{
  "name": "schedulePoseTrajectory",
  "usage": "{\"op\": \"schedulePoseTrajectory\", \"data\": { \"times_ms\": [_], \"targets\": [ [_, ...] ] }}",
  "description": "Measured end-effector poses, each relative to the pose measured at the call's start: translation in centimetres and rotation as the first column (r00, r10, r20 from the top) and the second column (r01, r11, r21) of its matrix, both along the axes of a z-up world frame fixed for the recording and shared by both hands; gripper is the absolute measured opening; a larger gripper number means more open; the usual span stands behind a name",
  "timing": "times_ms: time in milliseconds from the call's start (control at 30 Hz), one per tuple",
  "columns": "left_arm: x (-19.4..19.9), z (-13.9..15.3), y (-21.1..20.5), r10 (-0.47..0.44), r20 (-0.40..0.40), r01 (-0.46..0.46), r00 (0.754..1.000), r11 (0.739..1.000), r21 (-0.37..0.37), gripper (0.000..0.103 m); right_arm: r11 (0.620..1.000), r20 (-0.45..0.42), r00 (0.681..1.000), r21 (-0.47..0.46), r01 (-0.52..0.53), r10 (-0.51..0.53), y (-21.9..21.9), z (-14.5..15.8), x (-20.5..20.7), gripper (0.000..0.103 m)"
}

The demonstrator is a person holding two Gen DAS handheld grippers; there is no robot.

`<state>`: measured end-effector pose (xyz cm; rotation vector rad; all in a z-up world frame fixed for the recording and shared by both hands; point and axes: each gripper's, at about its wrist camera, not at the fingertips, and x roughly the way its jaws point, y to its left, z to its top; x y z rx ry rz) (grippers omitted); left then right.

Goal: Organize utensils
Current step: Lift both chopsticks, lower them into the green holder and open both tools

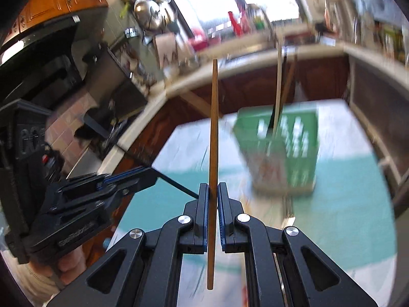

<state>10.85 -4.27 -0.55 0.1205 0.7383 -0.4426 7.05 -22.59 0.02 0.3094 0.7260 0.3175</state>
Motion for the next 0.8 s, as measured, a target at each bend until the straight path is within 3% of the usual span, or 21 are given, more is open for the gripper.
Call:
{"op": "schedulePoseTrajectory", "data": {
  "times_ms": [200,467,633,800],
  "targets": [
    [3.1,5.0,-2.5,-0.011,0.087,0.012,0.996,1.0,-0.015,0.002,0.995,0.148,0.985,-0.028,0.098,-0.093,-1.8,5.3,4.3,0.006],
    [6.3,7.3,-5.7,-0.015,0.143,0.016,0.99,1.0,-0.003,0.002,0.981,0.293,0.94,-0.032,0.193,-0.176,-4.8,9.8,9.5,0.006],
    [8.6,7.2,-6.1,0.018,0.162,-0.011,0.987,0.999,-0.045,0.002,0.98,0.336,0.928,-0.062,0.191,-0.16,-5.1,8.5,13.7,0.006],
    [10.8,5.3,-6.1,0.036,0.146,-0.021,0.989,0.994,-0.105,0.001,0.983,0.368,0.923,-0.089,0.159,-0.116,-4.4,4.0,16.7,0.006]
  ]
}}
